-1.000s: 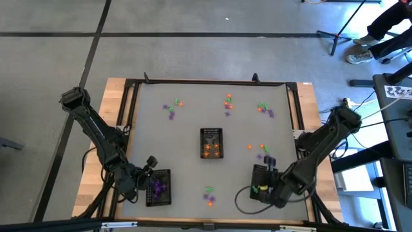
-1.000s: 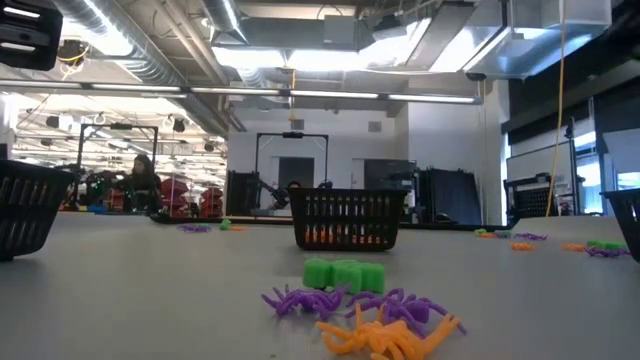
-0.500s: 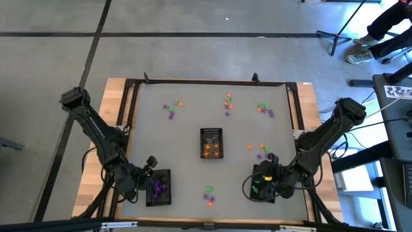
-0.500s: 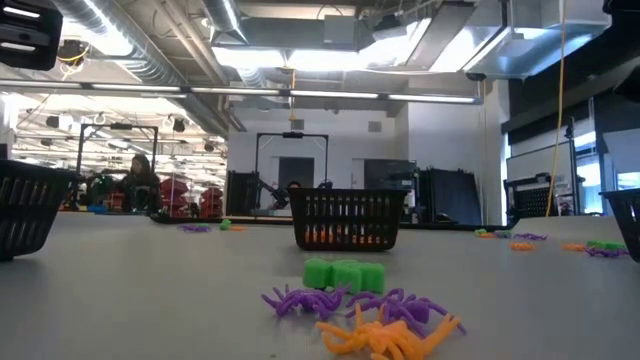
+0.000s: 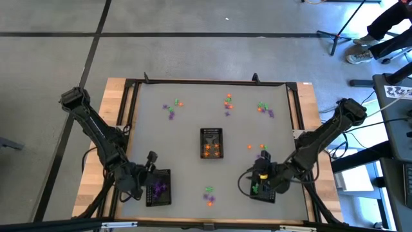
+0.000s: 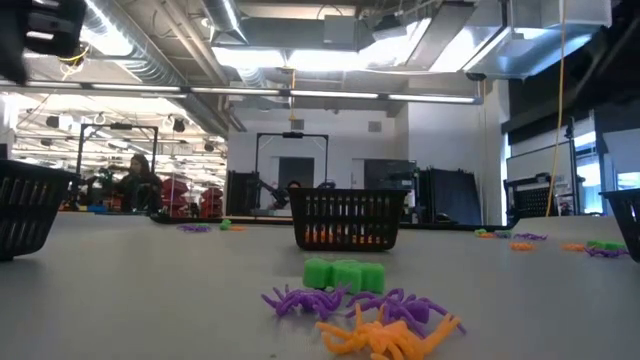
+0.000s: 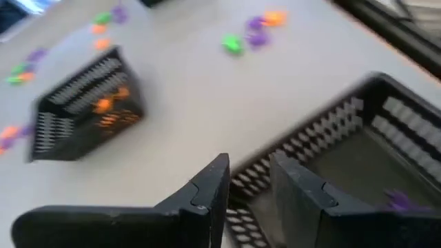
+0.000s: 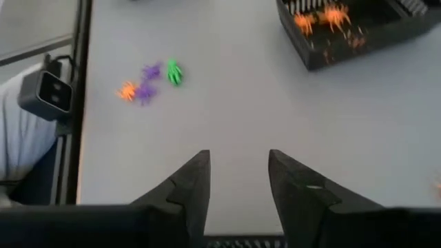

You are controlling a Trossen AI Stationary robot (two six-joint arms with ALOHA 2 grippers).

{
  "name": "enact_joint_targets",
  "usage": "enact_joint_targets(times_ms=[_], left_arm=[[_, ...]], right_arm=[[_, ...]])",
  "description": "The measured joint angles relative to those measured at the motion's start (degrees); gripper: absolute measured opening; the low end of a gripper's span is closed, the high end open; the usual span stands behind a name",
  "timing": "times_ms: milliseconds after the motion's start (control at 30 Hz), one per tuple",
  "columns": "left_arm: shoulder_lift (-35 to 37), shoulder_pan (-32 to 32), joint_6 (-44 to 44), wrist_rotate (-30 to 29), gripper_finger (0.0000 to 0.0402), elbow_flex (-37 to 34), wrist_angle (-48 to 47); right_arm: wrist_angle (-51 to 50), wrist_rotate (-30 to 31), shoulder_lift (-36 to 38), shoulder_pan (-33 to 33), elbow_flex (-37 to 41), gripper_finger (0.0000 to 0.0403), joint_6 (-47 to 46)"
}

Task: Sort Halloween decoration
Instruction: Put the violet spider toy into the bottom left black bin

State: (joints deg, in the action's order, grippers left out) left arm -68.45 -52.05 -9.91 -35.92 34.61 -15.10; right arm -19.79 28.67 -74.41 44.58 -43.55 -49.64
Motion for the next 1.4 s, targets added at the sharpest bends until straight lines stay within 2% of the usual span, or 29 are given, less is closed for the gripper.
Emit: enact_joint_targets(times_ms=[233,633,1133,1300,1400], left_arm=[[0.0,2.31,-0.01,-8.54,0.0099,0.0,8.52],[0.0,8.84,-0.02,-9.7,0.0099,0.0,32.91],[0.0,17.06,-0.03,-9.42,0.0099,0.0,35.26],[0.0,20.11,0.67,-3.85,0.0099,0.0,35.54],[0.0,22.14,1.27,-3.5,0.0099,0.0,37.16]], right_arm=[[6.63,-0.15,0.0,-2.05,0.0,0.0145,7.88],[15.41,0.74,-0.04,-6.48,0.0,0.0145,18.44],[20.91,2.92,-0.04,-11.39,-0.03,0.0145,25.65],[22.45,6.16,-0.04,-11.37,-0.04,0.0145,26.65],[23.57,9.84,-0.04,-11.37,-0.04,0.0145,28.46]])
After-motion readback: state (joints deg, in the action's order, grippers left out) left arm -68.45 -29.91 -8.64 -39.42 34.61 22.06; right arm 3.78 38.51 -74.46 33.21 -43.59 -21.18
